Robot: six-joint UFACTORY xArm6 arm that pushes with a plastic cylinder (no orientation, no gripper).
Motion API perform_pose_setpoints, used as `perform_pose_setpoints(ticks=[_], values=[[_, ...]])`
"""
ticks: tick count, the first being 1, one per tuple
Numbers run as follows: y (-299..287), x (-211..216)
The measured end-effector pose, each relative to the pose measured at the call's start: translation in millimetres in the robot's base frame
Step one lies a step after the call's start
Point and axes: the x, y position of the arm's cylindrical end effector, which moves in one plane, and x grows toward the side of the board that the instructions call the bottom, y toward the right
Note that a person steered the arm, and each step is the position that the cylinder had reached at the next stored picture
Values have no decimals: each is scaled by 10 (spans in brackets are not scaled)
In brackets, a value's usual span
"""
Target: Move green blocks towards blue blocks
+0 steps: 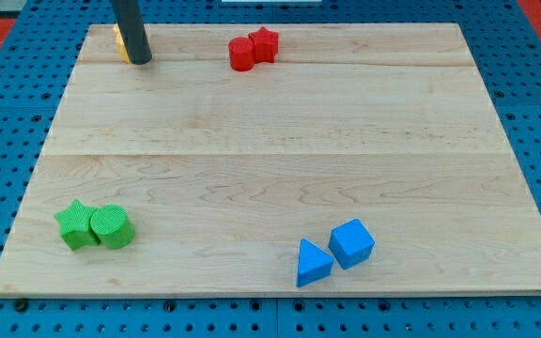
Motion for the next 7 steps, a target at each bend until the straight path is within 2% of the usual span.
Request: perform_pose_setpoints(ticks=[1,2,5,6,7], values=[[7,178],[135,617],[296,842],[658,1115],[677,1383]])
